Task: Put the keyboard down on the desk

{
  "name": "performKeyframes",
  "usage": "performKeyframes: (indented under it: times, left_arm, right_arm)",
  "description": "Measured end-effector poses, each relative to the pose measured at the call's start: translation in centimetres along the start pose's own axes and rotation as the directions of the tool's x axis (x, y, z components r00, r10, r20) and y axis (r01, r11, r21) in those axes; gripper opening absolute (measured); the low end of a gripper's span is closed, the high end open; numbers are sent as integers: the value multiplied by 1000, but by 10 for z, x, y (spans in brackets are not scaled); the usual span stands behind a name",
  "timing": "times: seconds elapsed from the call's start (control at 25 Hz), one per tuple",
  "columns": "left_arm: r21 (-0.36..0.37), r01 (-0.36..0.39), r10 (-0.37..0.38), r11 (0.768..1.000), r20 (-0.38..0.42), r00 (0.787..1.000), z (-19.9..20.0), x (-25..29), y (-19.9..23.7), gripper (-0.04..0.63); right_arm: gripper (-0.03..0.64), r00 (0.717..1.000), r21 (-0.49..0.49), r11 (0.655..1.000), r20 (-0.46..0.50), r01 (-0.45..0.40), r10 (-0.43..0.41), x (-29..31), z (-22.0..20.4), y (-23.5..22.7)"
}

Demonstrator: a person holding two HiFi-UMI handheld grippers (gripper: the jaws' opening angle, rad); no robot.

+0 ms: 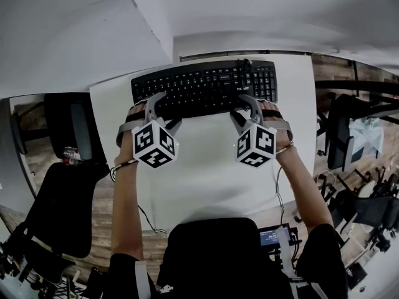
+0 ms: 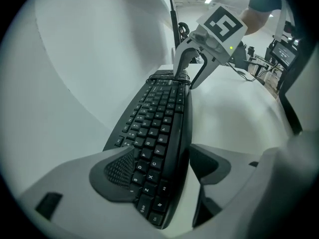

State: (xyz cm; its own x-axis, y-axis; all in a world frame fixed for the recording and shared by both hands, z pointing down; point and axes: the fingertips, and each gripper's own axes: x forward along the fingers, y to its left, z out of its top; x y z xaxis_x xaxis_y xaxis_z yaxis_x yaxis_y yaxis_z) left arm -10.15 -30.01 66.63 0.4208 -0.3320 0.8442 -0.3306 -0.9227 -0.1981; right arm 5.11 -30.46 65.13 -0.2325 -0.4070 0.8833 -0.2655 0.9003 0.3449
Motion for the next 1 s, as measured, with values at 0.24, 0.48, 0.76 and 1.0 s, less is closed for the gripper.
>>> performKeyframes:
  times: [0.24, 0.48, 0.76, 1.0]
  left_arm:
    - [-5, -6, 6, 1000, -4, 1000, -2, 1, -2, 354]
    - [-31, -11, 12, 999, 15, 1000, 3, -6, 1, 351]
    - [-59, -92, 97, 994, 71, 993, 26, -30, 6, 225]
    - [-120, -160, 174, 980, 113, 978, 43, -59, 5, 136]
  right_arm:
    - [209, 1000, 3, 1000, 2, -3, 3, -1, 0, 2]
    - [209, 1000, 30, 1000, 10, 9, -9, -6, 4, -4]
    - [187, 998, 118, 993, 60, 6, -13, -29, 16, -12]
    - [130, 990, 180, 982, 120, 56, -78, -60, 32, -25]
